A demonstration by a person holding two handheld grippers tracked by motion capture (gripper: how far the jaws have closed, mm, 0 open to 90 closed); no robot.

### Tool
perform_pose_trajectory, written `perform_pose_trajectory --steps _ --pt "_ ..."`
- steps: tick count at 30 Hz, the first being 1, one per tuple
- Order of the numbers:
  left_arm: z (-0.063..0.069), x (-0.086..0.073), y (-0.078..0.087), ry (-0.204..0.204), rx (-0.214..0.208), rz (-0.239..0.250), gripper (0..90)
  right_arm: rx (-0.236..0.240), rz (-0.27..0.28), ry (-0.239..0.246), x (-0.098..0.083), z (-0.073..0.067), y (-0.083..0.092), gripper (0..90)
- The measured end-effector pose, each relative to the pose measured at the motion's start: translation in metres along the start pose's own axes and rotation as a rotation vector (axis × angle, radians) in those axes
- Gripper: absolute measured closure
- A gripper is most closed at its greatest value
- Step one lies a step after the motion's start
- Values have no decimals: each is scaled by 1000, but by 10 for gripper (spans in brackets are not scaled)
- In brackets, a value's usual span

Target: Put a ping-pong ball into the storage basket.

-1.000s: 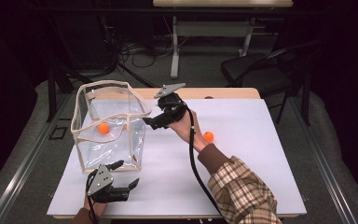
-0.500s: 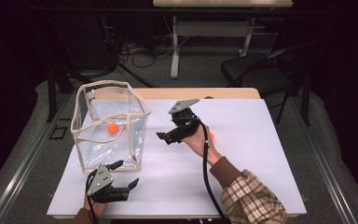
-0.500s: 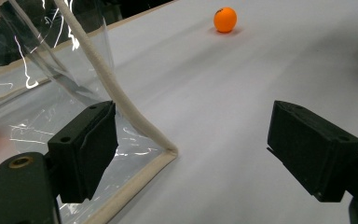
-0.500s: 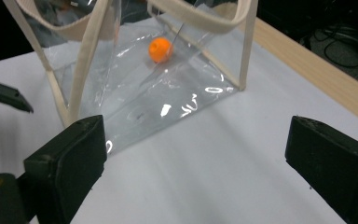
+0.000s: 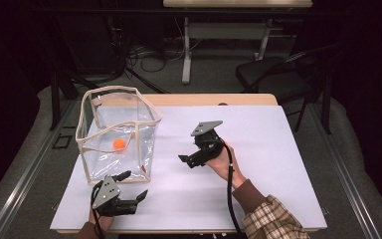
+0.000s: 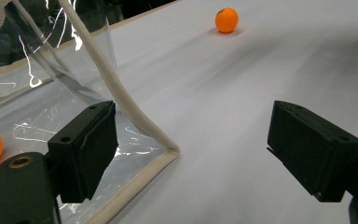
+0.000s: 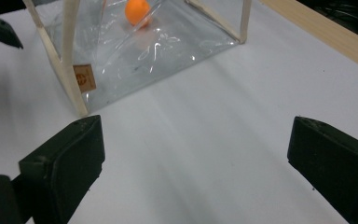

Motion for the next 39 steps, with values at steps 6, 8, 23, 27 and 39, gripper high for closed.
perform_pose_trajectory --steps 6,8,23,27,39 --pt "0 0 1 -2 -1 -1 159 13 -25 -13 -23 -2 -3 25" --pt "0 -1 1 3 1 1 159 17 -29 -20 -32 -2 -5 24" --pt "0 0 0 -3 -7 3 159 4 -69 -34 -61 -6 -1 4" --pt "0 0 0 -6 -4 3 159 9 -68 -36 -67 -9 2 0" --pt "0 0 2 -4 1 5 159 -12 -73 -60 -78 -5 7 0"
Point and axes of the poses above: each handheld gripper's, and its own axes: y roughly backward along the jaws, x roughly out of its top, z roughly to its right, the point moved 5 cm from there along -y, roughly forward along the jaws, and after that the axes turned 12 degrees about -z, right-handed, at the moved point
